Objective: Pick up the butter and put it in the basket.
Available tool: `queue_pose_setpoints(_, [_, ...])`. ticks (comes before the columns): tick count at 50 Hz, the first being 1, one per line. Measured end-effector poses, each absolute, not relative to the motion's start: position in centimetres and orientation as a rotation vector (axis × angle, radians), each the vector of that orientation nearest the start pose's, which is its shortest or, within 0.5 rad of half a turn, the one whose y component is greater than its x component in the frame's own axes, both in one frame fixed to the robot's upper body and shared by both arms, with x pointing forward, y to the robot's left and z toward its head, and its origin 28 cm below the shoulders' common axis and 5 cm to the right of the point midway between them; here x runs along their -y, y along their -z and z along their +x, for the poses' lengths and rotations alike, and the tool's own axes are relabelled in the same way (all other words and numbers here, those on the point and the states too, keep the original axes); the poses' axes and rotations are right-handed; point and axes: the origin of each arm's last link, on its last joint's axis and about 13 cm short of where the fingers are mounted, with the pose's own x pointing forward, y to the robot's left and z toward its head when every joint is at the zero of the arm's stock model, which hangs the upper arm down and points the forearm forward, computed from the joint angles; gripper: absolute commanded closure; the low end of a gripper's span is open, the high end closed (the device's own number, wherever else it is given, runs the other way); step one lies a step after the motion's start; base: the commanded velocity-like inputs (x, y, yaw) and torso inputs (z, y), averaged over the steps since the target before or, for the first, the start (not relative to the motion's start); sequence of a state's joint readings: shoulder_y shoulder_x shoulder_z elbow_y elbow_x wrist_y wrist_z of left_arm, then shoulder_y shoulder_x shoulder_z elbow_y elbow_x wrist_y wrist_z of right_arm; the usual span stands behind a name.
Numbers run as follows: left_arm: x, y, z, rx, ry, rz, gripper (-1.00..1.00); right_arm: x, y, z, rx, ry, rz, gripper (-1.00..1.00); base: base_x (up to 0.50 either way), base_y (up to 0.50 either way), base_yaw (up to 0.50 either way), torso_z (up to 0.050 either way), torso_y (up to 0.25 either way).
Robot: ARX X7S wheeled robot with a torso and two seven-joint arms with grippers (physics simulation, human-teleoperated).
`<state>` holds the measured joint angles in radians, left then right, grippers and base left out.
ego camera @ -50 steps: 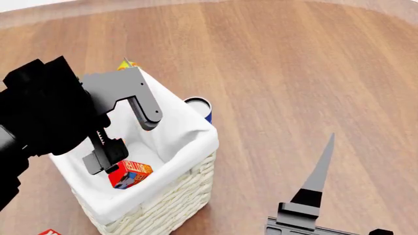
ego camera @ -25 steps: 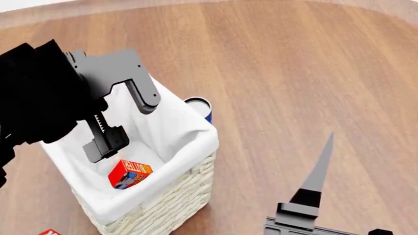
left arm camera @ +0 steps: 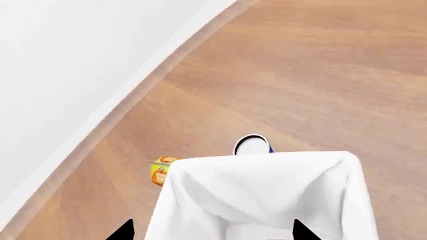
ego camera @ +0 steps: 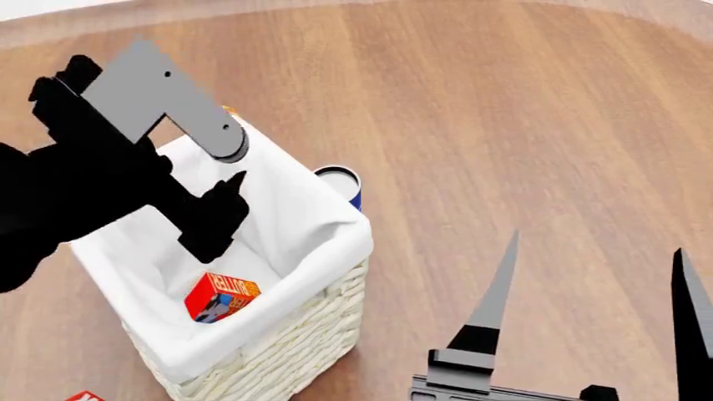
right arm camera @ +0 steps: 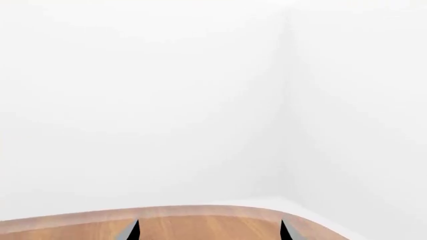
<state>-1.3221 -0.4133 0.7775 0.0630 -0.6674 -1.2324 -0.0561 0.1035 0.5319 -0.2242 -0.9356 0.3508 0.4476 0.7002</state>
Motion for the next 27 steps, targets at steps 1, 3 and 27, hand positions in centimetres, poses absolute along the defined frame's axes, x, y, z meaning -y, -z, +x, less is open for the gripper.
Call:
queue_pose_setpoints(1, [-19.8, -27.4, 32.5, -0.220, 0.396, 0.582, -1.00, 10.6, -17.6, 16.8, 0.462, 0.149, -0.058, -1.00, 0.00, 0.00, 0.00, 0.000, 0.000])
queue_pose_setpoints(3, [-19.9, -27.1, 31.6, -0.163, 0.382, 0.554, -1.00, 10.6, -17.6, 16.8, 0.462, 0.147, -0.059, -1.00, 0.00, 0.00, 0.00, 0.000, 0.000])
queue_pose_setpoints(27, [-19.6, -21.8, 22.7, 0.302, 0.254, 0.233, -1.00, 10.0, -17.5, 16.9, 0.461, 0.130, -0.076, -1.00, 0.00, 0.00, 0.00, 0.000, 0.000])
